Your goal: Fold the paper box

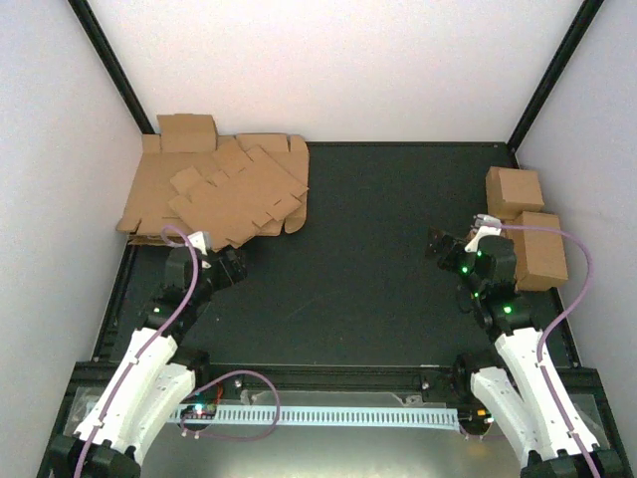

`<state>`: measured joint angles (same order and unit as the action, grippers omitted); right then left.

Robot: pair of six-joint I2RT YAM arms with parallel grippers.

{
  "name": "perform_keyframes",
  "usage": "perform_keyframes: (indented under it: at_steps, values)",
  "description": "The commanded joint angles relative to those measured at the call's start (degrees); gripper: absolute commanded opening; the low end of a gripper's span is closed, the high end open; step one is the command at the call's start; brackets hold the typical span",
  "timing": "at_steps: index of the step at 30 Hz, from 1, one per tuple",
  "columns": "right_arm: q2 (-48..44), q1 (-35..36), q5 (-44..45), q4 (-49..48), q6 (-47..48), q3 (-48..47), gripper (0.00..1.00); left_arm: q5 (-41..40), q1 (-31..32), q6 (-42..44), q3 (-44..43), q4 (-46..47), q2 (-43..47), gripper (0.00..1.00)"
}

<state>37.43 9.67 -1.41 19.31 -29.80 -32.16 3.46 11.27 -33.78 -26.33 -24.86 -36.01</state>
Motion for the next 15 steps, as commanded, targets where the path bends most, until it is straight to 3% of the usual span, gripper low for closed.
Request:
perform_keyframes:
  at_steps: [1, 7, 15]
  values:
    - [-0.1, 0.4, 0.6, -0.6, 1.0, 0.0, 0.99, -1.5, -0.3, -2.0, -0.7, 2.1, 0.2, 0.99]
    - [0.4, 0.3, 0.5, -0.9, 1.2, 1.0, 1.00, -4.7, -3.4, -2.4, -2.3, -2.1, -0.8, 0.99]
    - [4.9, 0.4, -5.2, -1.6, 1.9, -1.0, 0.99, 1.7, -18.3, -2.2, -3.3, 3.1, -6.0, 0.99]
